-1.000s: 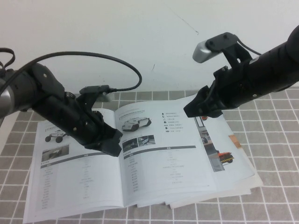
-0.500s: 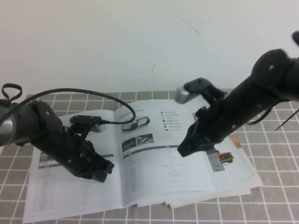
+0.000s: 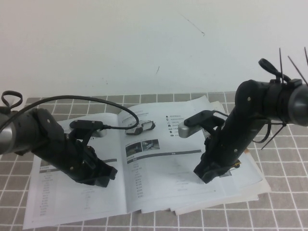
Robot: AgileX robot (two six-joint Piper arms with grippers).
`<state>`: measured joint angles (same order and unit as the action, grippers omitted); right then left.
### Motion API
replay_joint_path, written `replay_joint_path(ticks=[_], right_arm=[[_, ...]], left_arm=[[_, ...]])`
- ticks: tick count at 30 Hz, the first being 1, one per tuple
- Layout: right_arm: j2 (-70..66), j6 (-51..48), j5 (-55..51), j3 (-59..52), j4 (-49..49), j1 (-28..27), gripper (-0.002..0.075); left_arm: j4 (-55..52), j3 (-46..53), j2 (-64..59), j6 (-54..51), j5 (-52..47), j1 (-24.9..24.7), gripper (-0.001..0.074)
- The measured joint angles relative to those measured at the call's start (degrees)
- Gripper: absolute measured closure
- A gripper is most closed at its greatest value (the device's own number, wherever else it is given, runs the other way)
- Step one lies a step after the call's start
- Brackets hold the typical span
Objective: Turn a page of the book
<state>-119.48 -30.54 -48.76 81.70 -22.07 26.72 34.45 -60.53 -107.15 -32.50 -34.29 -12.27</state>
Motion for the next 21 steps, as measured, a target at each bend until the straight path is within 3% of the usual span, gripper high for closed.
replay_joint_path(ticks=[7,21], right_arm=[[10.13,2.65,0.73,-0.46,1.53,-0.11,0.0727],[43.51,10.08,-0.79,-0.49,8.82,-0.11,0.0727]], left_arm=[[0.0,0.34,9.3,0.0,-0.54,0.0,0.0738],[-7.26,5.69,56.48,3.77,-8.06,0.0,0.0738]])
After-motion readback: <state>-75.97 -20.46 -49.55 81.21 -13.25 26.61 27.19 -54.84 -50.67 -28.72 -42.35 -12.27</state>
